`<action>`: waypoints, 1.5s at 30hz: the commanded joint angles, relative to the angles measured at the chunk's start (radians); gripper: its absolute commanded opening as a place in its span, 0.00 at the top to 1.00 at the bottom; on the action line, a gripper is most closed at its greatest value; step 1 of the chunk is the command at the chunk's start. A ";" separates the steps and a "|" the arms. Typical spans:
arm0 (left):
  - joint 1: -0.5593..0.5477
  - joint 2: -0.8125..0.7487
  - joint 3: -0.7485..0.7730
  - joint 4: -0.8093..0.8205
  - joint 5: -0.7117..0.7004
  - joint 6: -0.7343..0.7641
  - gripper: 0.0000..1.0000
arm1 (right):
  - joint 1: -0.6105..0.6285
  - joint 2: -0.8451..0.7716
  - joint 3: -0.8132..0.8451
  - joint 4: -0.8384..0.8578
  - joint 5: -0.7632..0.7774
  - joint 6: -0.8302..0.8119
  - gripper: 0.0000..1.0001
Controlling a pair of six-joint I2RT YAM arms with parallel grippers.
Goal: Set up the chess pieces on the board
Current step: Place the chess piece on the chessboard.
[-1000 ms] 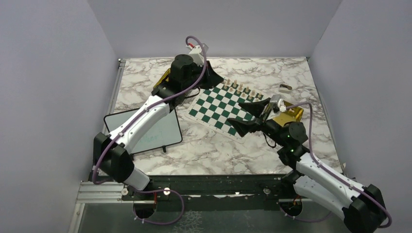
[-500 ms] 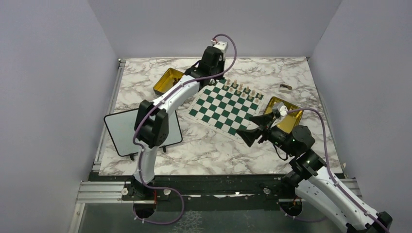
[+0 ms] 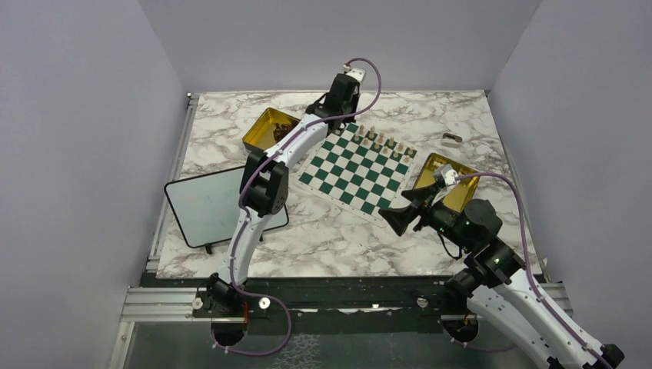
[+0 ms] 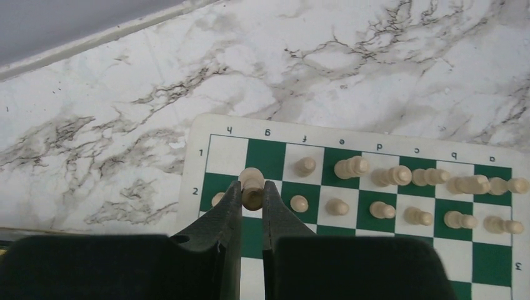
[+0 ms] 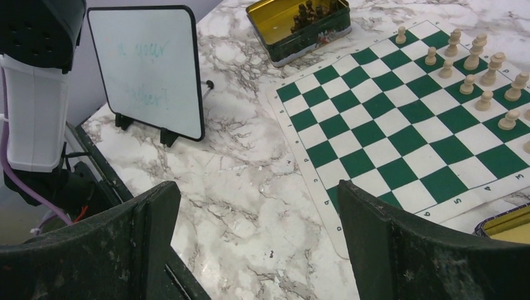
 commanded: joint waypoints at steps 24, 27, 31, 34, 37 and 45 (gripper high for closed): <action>0.067 0.172 0.092 0.089 0.078 0.055 1.00 | -0.005 0.062 0.038 -0.026 0.053 0.037 0.00; 0.069 0.174 0.089 0.091 0.081 0.056 1.00 | -0.004 0.058 0.039 -0.026 0.055 0.039 0.00; 0.069 0.175 0.078 0.092 0.091 0.056 1.00 | -0.004 0.058 0.034 -0.015 0.061 0.039 0.00; 0.069 0.176 0.074 0.092 0.091 0.057 1.00 | -0.003 0.062 0.032 -0.010 0.062 0.041 0.00; 0.069 0.179 0.076 0.093 0.085 0.063 1.00 | -0.004 0.062 0.029 -0.004 0.060 0.046 0.00; 0.069 0.191 0.079 0.103 0.106 0.061 1.00 | -0.004 0.090 0.052 -0.015 0.055 0.030 0.00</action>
